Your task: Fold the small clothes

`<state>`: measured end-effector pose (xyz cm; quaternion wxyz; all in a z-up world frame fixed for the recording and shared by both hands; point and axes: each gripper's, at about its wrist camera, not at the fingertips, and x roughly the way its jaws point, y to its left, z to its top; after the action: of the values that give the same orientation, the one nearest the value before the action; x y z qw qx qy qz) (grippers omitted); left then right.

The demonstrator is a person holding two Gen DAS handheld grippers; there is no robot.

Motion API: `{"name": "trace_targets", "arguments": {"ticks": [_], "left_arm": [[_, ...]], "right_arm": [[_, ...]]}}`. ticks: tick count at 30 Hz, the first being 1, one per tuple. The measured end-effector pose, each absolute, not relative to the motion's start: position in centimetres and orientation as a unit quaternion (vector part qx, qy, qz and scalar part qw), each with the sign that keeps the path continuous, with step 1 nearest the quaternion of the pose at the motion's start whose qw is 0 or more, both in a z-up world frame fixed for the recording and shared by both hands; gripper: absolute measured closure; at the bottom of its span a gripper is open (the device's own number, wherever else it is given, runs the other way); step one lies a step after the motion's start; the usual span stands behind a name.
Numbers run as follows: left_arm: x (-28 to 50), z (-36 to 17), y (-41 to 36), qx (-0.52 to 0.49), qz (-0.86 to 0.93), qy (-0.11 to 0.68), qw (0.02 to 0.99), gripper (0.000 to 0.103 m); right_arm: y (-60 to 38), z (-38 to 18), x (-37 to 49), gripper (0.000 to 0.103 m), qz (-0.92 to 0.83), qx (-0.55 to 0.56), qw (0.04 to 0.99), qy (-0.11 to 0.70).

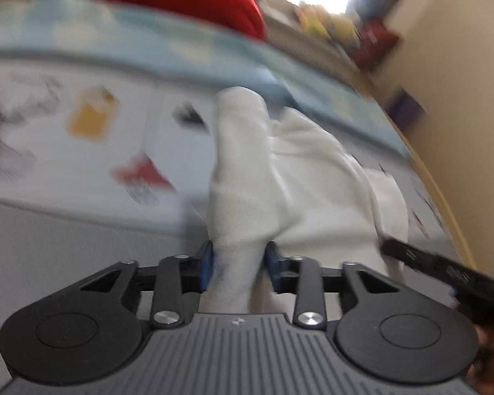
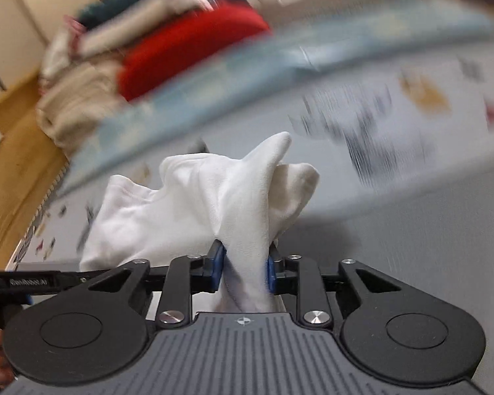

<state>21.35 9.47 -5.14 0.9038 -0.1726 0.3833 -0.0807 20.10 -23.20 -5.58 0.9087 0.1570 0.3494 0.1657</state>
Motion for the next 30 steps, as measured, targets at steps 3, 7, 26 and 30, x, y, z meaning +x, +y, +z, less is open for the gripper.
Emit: {"name": "trace_targets", "arguments": {"ticks": [3,7,26,30], "left_arm": [[21.8,-5.7,11.4,-0.196,-0.065,0.398,0.894,0.057],[22.1,-7.9,11.9,-0.190,-0.065,0.462,0.864,0.057],[20.4,-11.2,9.5,-0.067,-0.045,0.568,0.819,0.050],[18.6,-9.5,9.4,-0.051,-0.026,0.547,0.835,0.036]], "right_arm": [[-22.6,-5.6,20.9,0.039,0.117,0.144,0.919,0.347],[-22.9,-8.0,22.4,0.044,0.105,0.155,0.889,0.419],[-21.8,-11.0,21.3,0.057,0.088,0.078,0.833,0.541],[-22.0,-11.5,20.0,0.052,0.028,0.016,0.815,0.579]]}}
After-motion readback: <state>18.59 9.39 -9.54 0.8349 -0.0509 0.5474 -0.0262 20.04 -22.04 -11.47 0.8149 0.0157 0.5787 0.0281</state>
